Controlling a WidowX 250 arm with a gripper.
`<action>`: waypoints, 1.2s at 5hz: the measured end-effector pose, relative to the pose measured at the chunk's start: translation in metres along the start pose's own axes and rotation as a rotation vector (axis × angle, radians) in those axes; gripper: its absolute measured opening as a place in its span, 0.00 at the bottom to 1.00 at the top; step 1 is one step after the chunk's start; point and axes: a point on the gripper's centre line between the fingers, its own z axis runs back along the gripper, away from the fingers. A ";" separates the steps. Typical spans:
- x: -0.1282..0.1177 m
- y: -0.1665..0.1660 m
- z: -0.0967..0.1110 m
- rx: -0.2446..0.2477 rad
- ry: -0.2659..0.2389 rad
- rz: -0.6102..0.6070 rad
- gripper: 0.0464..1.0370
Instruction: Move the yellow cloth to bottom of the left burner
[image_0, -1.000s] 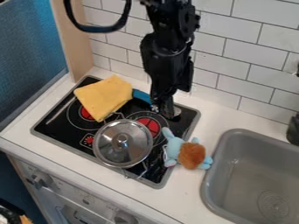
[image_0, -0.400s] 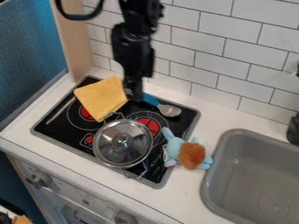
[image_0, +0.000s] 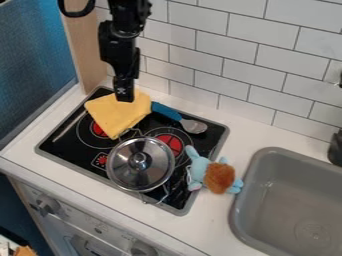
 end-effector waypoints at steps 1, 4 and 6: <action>0.006 -0.012 -0.014 0.017 -0.036 0.013 0.96; 0.008 -0.009 -0.062 0.100 -0.052 0.035 0.96; 0.016 -0.014 -0.065 0.095 -0.037 0.065 0.96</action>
